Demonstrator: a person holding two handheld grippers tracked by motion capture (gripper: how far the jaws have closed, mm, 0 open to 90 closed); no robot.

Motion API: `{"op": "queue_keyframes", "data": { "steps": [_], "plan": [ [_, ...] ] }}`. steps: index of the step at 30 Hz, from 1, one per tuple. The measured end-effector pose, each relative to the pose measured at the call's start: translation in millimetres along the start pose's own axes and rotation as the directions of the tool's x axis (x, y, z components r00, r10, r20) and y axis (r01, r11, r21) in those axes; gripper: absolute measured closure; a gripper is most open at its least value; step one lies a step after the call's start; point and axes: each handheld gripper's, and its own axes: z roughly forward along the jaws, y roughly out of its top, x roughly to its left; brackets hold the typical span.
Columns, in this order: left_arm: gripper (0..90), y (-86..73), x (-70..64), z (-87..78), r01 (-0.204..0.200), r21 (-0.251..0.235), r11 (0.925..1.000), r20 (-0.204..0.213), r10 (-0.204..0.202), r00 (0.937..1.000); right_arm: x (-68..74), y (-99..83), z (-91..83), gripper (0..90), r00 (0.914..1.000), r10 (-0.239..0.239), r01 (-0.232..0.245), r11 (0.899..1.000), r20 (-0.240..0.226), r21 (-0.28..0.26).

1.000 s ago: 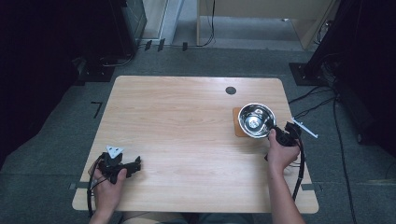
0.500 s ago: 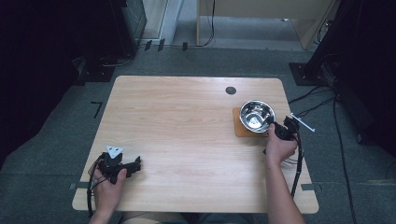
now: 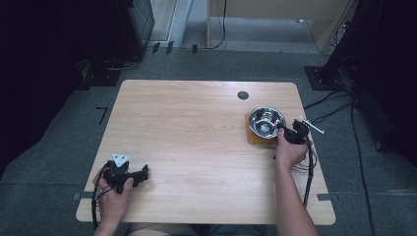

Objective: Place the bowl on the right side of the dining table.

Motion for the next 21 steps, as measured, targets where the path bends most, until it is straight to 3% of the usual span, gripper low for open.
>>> {"op": "queue_keyframes", "data": {
  "steps": [13, 16, 19, 21],
  "plan": [
    [1.2, 0.0, 0.0, 0.0, 0.0, 0.0, 1.0, 0.0, 0.0, 1.0, -2.8, 1.0, 4.8, 82.9, 0.9997, 0.025, -0.025, 1.0, 0.005, 0.004],
    [1.2, 0.0, 0.0, 0.0, 0.0, 0.0, 1.0, 0.0, 0.0, 1.0, -5.1, 1.3, 4.7, 75.2, 0.999, 0.04, -0.04, 0.999, -0.018, -0.002],
    [1.2, 0.0, 0.0, 0.0, 0.0, 0.0, 1.0, 0.0, 0.0, 1.0, -7.0, 0.9, 3.6, 69.0, 0.9996, 0.016, -0.017, 1.0, -0.023, -0.022],
    [1.2, 0.0, 0.0, 0.0, 0.0, 0.0, 1.0, 0.0, 0.0, 1.0, -8.0, 0.1, 1.9, 66.5, 0.9997, -0.022, 0.022, 0.999, -0.003, -0.036]
  ]
}}
